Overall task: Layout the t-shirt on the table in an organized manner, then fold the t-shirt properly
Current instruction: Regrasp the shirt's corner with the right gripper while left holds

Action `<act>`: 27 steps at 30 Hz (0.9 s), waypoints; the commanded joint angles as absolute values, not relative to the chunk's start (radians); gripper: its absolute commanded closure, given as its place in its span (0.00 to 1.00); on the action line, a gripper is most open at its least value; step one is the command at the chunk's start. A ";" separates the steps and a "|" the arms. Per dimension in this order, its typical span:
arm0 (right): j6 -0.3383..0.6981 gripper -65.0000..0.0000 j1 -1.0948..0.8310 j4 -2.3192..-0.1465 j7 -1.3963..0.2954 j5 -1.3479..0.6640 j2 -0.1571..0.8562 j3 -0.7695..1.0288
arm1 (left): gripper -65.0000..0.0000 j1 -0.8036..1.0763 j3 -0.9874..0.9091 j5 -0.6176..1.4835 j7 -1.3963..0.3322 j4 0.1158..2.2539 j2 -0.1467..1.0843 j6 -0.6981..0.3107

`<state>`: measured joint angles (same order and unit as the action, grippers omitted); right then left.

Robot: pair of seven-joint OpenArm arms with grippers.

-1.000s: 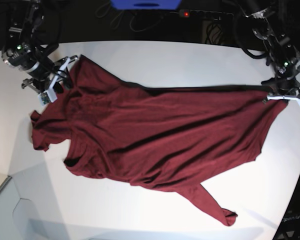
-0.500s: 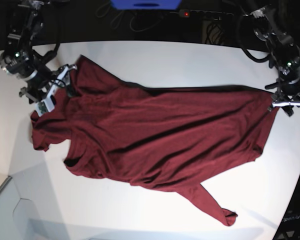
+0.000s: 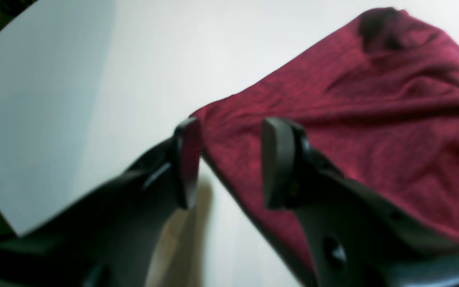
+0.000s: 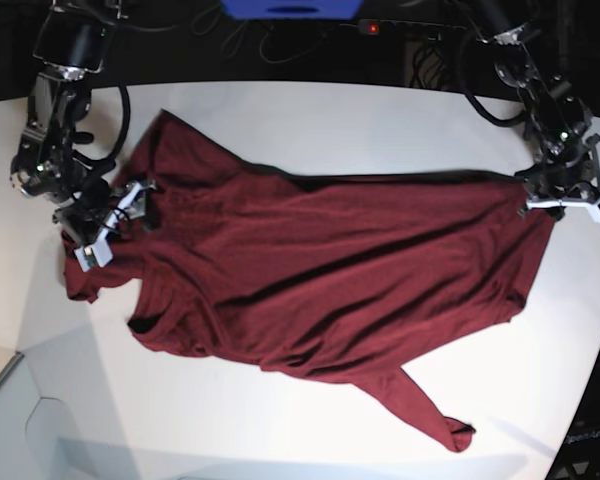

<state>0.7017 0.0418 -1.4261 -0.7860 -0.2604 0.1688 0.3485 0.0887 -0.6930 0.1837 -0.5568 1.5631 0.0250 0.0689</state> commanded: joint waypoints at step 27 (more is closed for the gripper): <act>0.698 1.00 -0.160 -1.715 -0.765 -0.277 0.145 0.277 | 0.62 0.050 -0.693 0.182 -0.538 1.517 0.097 0.067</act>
